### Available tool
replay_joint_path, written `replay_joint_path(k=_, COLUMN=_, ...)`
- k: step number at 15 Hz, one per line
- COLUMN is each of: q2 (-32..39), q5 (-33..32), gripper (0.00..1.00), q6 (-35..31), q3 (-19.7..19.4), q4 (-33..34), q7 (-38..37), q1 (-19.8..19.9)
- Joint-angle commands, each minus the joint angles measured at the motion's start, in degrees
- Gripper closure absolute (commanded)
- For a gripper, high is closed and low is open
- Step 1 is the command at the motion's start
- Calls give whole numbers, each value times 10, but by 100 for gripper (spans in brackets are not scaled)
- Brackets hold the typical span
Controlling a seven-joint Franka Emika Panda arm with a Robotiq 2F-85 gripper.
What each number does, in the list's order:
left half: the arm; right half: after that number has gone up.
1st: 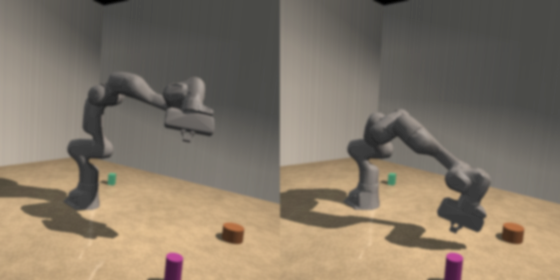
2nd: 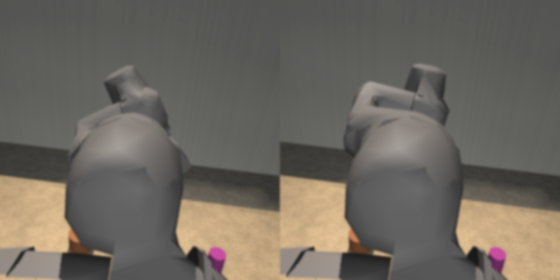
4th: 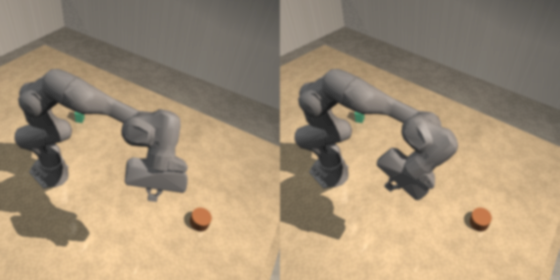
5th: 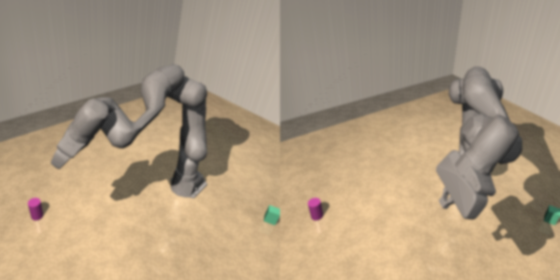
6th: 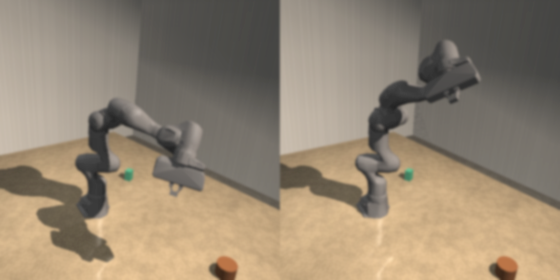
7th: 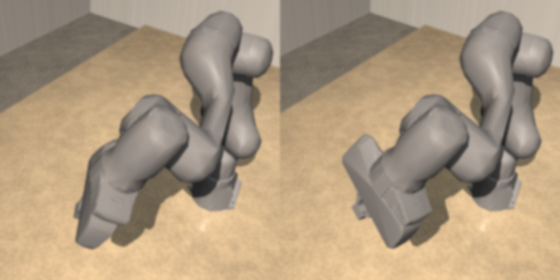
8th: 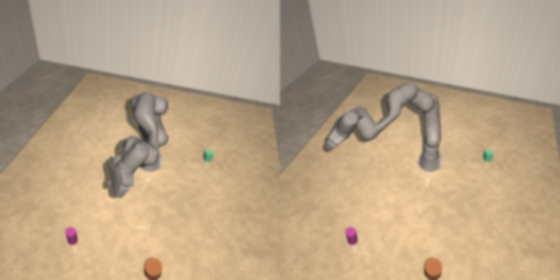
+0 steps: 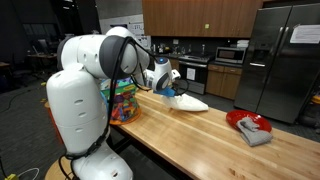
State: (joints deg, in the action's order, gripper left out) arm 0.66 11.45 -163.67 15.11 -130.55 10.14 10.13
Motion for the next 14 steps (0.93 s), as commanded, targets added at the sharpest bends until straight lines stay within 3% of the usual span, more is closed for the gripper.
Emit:
replay_joint_path(k=1, q2=6, q5=-39, gripper=99, q6=6, q3=-41, q4=28, q7=-29, q1=-74)
replay_joint_path(k=8, q2=32, q5=-103, gripper=99, q6=16, q3=-35, q4=33, q7=-43, q1=-162)
replay_joint_path(k=10, q2=38, q5=-72, gripper=99, q6=18, q3=-28, q4=16, q7=-23, q1=-173)
replay_joint_path(k=14, q2=22, q5=61, gripper=99, q6=84, q3=7, q4=-68, q7=54, q1=-173)
